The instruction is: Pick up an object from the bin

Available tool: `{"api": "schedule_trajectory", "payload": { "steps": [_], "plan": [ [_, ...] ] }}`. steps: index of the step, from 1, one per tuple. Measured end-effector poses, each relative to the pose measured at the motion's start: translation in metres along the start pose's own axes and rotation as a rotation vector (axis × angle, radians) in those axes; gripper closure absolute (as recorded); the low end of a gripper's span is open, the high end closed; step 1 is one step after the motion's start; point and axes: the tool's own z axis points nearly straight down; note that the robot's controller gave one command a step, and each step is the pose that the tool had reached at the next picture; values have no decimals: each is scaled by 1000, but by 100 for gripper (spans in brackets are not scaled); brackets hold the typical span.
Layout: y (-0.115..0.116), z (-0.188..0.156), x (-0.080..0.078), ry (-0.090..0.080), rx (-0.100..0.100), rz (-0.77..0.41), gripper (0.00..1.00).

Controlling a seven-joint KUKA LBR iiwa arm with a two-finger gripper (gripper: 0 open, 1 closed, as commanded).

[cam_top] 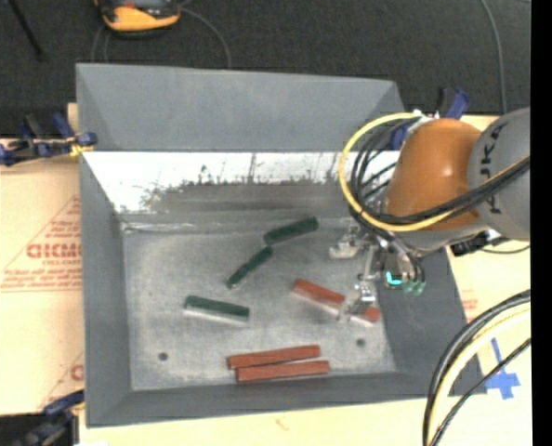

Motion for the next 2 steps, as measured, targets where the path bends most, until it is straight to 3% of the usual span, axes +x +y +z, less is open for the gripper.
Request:
{"api": "schedule_trajectory", "payload": {
  "steps": [1,2],
  "plan": [
    [0,-4,-2,-7,1,-2,0],
    [9,53,-12,-1,-2,79,100]
  ]
}}
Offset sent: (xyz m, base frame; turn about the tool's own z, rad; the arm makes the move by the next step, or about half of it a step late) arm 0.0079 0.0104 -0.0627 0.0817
